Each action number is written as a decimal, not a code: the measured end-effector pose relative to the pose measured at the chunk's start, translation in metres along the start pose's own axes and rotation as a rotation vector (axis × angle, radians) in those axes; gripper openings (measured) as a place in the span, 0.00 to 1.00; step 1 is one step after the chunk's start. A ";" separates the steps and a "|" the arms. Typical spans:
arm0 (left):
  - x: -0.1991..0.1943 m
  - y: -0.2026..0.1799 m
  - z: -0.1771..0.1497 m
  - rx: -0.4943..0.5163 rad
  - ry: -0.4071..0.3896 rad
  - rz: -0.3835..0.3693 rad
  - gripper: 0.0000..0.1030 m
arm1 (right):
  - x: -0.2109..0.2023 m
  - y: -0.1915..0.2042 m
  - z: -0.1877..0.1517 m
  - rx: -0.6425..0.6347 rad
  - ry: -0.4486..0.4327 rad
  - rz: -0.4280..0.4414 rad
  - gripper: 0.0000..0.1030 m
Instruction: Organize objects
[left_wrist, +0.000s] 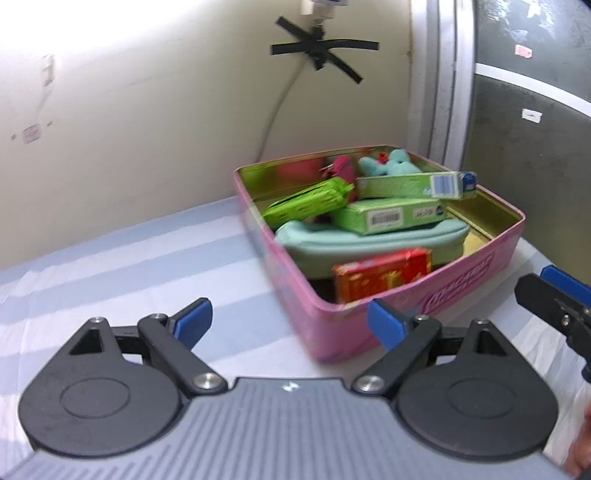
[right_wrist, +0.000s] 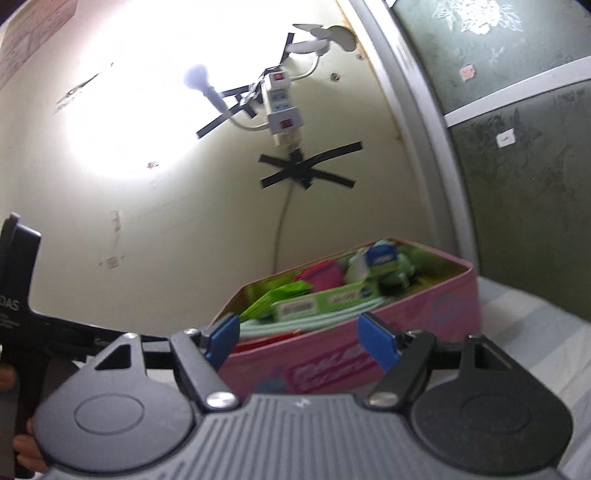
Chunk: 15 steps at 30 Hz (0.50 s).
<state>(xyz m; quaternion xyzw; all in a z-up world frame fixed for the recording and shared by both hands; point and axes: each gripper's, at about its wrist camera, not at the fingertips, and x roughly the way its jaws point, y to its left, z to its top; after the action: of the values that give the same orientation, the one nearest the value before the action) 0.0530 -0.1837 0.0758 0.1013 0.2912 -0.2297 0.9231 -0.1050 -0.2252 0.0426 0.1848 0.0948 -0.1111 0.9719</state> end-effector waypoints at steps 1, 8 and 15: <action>-0.003 0.003 -0.004 -0.005 0.002 0.003 0.90 | -0.001 0.004 -0.002 0.003 0.005 0.006 0.71; -0.019 0.029 -0.034 -0.033 0.006 0.047 0.95 | -0.012 0.030 -0.018 0.030 0.038 0.055 0.72; -0.029 0.042 -0.055 -0.038 0.002 0.073 0.95 | -0.018 0.044 -0.032 0.071 0.067 0.055 0.72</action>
<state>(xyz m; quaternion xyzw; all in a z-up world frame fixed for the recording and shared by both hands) 0.0250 -0.1186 0.0500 0.0945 0.2924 -0.1901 0.9324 -0.1153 -0.1697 0.0327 0.2253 0.1183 -0.0813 0.9636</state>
